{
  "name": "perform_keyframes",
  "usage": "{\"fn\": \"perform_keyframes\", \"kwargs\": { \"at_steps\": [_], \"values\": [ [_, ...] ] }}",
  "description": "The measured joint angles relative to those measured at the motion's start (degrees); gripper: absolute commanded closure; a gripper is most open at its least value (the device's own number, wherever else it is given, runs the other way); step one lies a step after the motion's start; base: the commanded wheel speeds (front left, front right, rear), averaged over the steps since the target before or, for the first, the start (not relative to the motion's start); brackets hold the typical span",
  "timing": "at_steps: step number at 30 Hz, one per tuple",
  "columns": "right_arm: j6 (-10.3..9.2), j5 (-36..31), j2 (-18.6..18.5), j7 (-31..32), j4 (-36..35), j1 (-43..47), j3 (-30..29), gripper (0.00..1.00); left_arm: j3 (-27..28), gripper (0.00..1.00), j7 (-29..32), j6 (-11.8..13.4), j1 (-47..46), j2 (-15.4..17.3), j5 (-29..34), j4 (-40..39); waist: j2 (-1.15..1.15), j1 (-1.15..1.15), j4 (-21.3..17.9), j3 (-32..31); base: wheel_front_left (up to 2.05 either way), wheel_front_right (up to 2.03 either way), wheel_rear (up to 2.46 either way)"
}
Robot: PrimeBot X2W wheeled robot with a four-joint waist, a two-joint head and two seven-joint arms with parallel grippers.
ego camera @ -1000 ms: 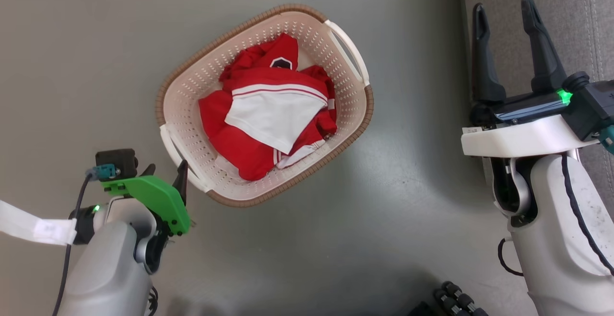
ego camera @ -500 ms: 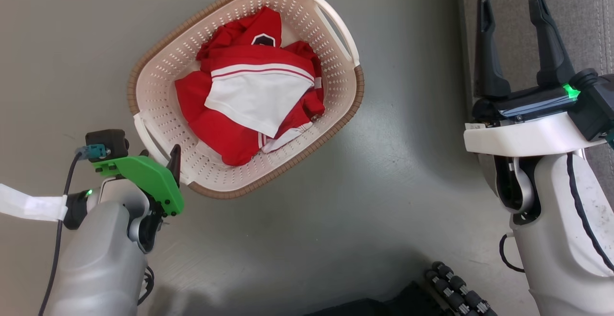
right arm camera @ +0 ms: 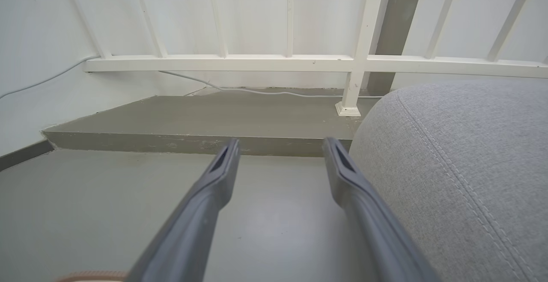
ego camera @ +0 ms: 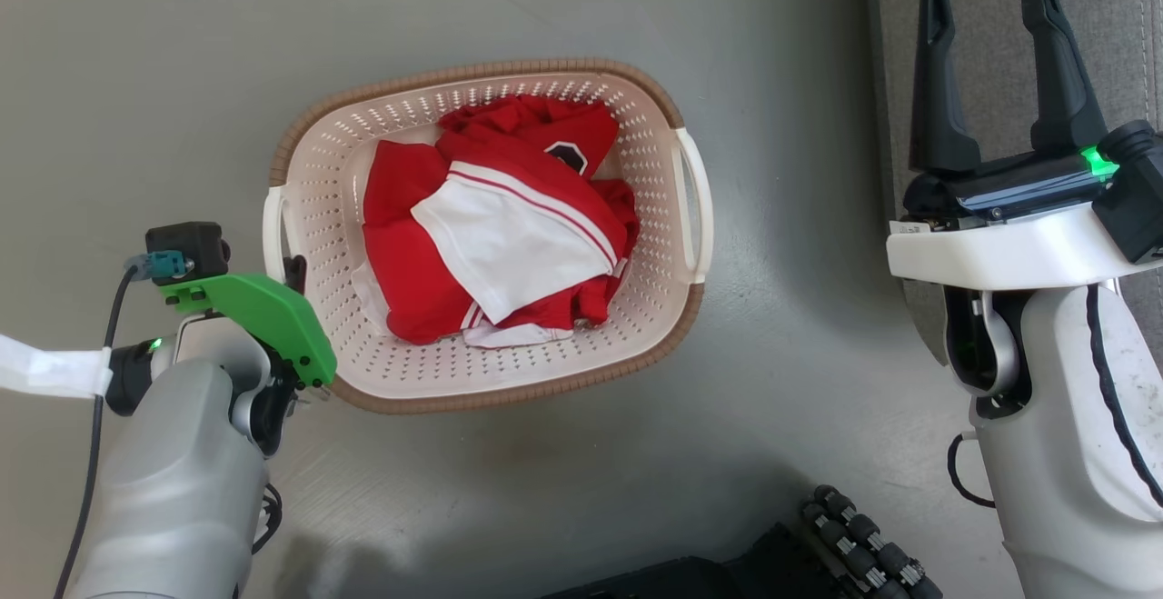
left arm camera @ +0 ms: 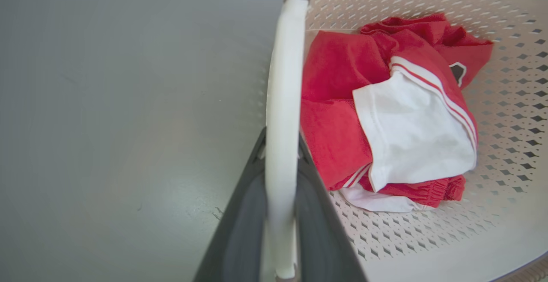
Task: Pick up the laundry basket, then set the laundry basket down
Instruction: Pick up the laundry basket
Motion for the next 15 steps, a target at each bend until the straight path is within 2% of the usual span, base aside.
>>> {"fn": "perform_keyframes", "kwargs": {
  "at_steps": [15],
  "values": [
    [0.00,0.0,0.6,0.0,-0.2,0.0,-0.5,0.00,1.1,1.00,-2.8,0.0,-3.1,1.1,-1.0,4.0,0.00,0.00,0.5,0.0,0.00,0.00,0.00]
  ]
}}
